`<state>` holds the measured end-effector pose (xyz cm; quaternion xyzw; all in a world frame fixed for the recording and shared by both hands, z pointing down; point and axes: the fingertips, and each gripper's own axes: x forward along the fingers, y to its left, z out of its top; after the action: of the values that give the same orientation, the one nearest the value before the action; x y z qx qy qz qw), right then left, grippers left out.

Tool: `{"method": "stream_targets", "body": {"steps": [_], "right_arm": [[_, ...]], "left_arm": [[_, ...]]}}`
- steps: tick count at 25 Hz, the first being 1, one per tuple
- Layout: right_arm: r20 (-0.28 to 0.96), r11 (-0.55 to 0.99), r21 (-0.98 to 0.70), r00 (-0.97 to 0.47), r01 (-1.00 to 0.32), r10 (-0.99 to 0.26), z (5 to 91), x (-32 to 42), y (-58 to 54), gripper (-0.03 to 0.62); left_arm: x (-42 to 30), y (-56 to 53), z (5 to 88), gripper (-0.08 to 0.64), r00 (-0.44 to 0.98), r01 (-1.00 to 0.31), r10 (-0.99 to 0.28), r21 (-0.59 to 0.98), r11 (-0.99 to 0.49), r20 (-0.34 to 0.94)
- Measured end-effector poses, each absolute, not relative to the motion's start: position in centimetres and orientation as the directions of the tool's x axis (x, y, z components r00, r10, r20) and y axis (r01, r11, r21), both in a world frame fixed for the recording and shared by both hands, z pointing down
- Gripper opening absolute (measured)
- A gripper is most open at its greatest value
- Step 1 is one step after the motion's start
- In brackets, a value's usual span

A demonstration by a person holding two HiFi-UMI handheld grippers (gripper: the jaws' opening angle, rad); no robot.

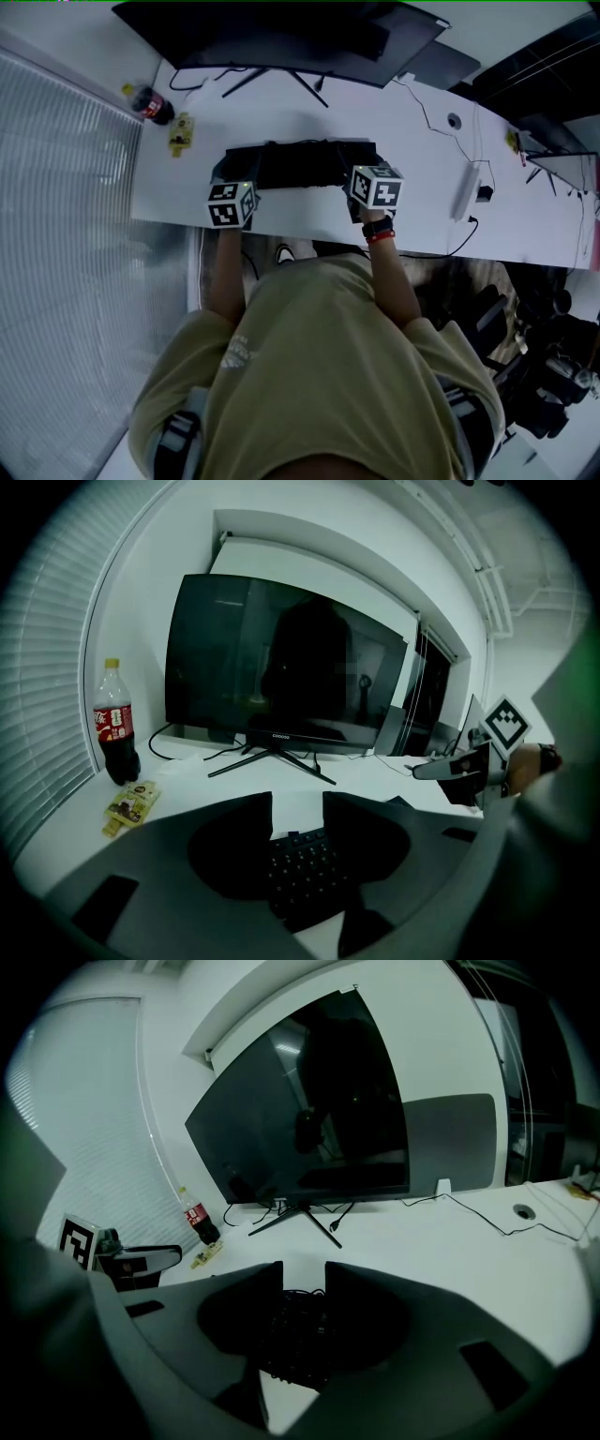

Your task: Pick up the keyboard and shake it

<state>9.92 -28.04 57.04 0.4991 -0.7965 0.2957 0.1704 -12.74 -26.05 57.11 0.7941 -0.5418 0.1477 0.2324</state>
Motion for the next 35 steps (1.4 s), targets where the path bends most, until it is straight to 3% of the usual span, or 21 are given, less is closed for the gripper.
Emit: {"method": "stream_targets", "body": {"steps": [13, 27, 35], "right_arm": [[0.636, 0.273, -0.278, -0.390, -0.921, -0.666, 61.2, 14.7, -30.4, 0.205], [0.741, 0.294, -0.201, -0.341, -0.935, -0.579, 65.7, 17.8, -31.5, 0.324], [0.769, 0.267, -0.206, -0.324, -0.942, -0.551, 67.6, 18.7, -32.3, 0.333]], "left_arm": [[-15.0, -27.7, 61.3, 0.213, 0.341, -0.940, -0.733, 0.227, -0.255, 0.588], [-18.0, -28.0, 66.8, 0.351, 0.360, -0.933, -0.593, 0.261, -0.249, 0.720], [-18.9, -29.0, 68.7, 0.359, 0.389, -0.920, -0.561, 0.335, -0.203, 0.731]]}}
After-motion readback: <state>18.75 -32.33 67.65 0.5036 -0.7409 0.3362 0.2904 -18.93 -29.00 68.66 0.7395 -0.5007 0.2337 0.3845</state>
